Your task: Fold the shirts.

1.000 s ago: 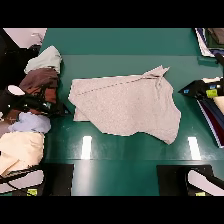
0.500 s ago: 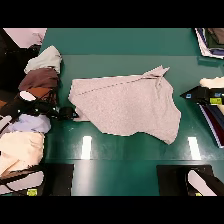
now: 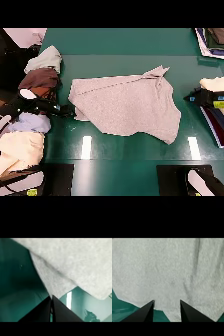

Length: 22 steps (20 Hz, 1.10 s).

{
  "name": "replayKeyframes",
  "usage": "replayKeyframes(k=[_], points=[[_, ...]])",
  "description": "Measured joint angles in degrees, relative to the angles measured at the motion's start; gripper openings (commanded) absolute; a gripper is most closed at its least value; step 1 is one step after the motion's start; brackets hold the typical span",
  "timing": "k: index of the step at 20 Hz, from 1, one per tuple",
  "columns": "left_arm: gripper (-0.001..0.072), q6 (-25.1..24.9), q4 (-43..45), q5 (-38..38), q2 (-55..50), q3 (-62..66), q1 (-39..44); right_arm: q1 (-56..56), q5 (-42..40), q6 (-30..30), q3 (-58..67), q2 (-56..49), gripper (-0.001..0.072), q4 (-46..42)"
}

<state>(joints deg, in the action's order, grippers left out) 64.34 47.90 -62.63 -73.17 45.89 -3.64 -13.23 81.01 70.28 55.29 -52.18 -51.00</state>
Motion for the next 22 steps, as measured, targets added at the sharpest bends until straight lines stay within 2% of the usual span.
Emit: replayKeyframes(k=[5, 8, 12, 17, 18, 19, 20, 21, 22], points=[[0.0025, 0.0, -0.2, -1.9, 5.8, 3.0, 0.0, -11.3, 1.8, 0.7, -12.4, 2.4, 0.0366, -5.0], [0.0024, -0.1, -0.1, -2.4, 7.3, 3.5, 0.0, -16.8, 0.2, 0.7, -21.0, 2.3, 0.0367, -5.6], [0.0025, -0.2, -0.2, -3.0, 7.9, 3.8, 0.0, -17.5, -2.6, -0.3, -27.1, -2.5, 0.0367, -4.7], [0.0025, -0.2, -0.2, -3.9, 8.1, 3.8, 0.0, -13.4, -4.9, -0.8, -28.9, -10.1, 0.0362, -2.9], [0.0025, -0.2, -0.2, -4.1, 8.1, 3.8, 0.0, -12.5, -5.2, -0.8, -29.0, -11.1, 0.0298, -2.4], [0.0025, -0.2, -0.2, -4.2, 8.1, 3.8, 0.0, -11.6, -6.0, -0.8, -29.0, -11.8, 0.0199, -2.3], [0.0024, -0.2, -0.2, -4.3, 8.1, 3.8, 0.0, -10.7, -7.0, -0.9, -28.7, -12.3, 0.0061, -2.3], [0.0024, -0.2, -0.2, -4.3, 8.3, 3.8, 0.0, -9.9, -8.3, -0.9, -28.3, -12.4, 0.0011, -2.3], [0.0024, -0.1, -0.1, -4.4, 8.6, 3.9, 0.0, -9.1, -9.4, -0.9, -27.5, -12.1, 0.0011, -2.4]])
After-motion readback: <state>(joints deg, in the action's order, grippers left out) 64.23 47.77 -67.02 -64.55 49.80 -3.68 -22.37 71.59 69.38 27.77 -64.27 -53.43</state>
